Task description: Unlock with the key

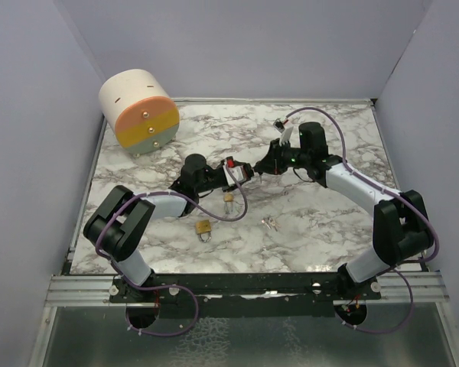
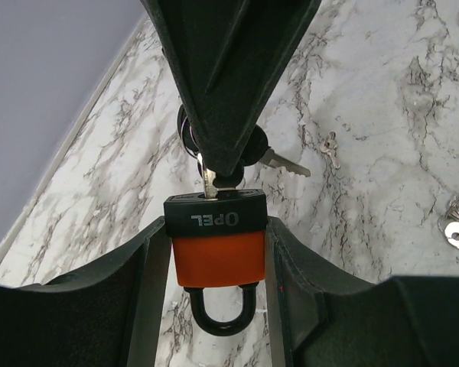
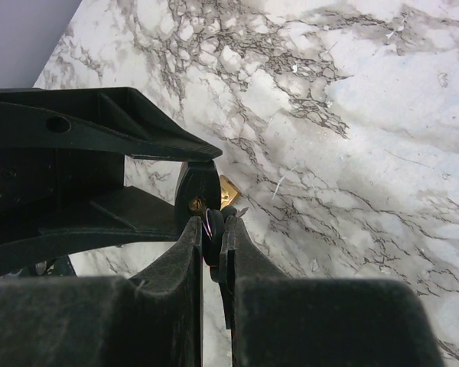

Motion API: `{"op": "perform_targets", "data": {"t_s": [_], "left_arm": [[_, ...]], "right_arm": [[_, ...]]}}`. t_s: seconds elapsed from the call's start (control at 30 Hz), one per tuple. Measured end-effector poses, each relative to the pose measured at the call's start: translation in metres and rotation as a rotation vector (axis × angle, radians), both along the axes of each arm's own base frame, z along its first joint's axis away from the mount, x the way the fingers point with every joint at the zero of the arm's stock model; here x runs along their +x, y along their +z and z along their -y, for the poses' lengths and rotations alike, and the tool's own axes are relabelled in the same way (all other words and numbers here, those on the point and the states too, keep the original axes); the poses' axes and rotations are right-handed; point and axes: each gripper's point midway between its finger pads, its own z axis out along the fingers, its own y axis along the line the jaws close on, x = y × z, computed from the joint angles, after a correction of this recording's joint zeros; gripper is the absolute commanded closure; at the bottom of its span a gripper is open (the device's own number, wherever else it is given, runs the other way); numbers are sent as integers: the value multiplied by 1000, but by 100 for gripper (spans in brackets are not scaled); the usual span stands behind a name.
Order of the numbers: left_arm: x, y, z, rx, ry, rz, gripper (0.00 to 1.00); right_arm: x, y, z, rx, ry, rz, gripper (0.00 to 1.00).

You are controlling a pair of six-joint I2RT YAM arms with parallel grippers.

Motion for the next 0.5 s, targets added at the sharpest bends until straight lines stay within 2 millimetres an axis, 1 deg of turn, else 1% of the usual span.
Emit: {"op": "perform_targets", "data": {"t_s": [0.13,0.43,0.47,0.5], "left_arm": [[2,4,4,-12,18,-15,100],[8,6,9,-26,89,-85,100],[8,6,9,-25,95,-85,100],[8,6,10,-23,101,-84,100]], "right_arm": [[1,1,0,-4,-5,13,99],[7,4,1,-10,-24,33,99],[7,3,1,-10,-25,33,96],[7,3,1,-10,-25,33,91]]}}
